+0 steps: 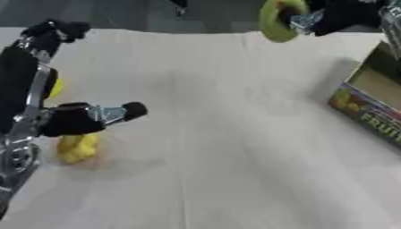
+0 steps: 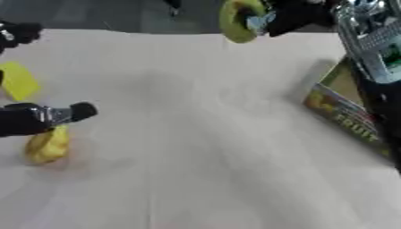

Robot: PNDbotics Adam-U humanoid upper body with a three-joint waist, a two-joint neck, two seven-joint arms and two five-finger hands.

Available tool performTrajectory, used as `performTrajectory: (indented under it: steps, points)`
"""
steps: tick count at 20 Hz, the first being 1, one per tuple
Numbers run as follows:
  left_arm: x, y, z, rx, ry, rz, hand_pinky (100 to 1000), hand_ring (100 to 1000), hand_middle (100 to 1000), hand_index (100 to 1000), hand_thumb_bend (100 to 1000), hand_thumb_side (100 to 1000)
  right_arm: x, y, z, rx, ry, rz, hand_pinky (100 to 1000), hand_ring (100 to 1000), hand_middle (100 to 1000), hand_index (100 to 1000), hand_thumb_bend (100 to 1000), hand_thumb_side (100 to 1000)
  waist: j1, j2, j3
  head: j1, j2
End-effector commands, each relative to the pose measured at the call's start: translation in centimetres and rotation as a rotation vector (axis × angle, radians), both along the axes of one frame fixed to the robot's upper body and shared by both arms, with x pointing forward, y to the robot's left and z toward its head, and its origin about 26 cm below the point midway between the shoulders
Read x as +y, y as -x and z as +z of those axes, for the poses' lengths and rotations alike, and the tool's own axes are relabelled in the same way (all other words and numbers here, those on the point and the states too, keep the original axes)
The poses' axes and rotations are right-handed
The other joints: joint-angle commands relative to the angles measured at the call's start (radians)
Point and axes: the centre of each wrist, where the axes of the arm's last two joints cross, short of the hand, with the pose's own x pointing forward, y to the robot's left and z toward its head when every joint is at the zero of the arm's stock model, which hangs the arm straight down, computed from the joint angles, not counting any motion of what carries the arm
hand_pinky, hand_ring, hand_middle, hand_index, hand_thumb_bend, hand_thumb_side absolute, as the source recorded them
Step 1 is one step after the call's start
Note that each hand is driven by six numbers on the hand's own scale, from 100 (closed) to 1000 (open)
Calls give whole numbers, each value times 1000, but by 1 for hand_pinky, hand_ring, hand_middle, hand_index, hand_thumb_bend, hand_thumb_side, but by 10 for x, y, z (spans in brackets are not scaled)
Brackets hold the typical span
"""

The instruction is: Pick up the objects with one hand, pass them to the other hand, and then place them into the box on the other side of the table.

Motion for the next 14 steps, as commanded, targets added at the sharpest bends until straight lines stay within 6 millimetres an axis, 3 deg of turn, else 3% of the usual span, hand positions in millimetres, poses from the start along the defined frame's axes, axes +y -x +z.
performTrajectory:
  steps: [1, 8, 14]
  points:
    - [18, 2, 13, -50, -4, 39, 736, 702, 661, 824, 1000, 738, -33, 14, 22, -95, -13, -136, 647, 665, 352, 513, 100, 100, 16, -15, -2, -35, -17]
    - [49, 5, 13, -97, 40, 132, 715, 684, 641, 818, 1000, 779, -83, 21, 17, -120, -11, -361, 646, 663, 353, 513, 100, 100, 18, -11, -4, -58, -10]
    - [80, 11, 8, -117, 193, 263, 682, 646, 605, 785, 1000, 799, -123, 20, -3, -92, 32, -530, 647, 659, 356, 516, 100, 100, 21, -4, 6, -63, 3]
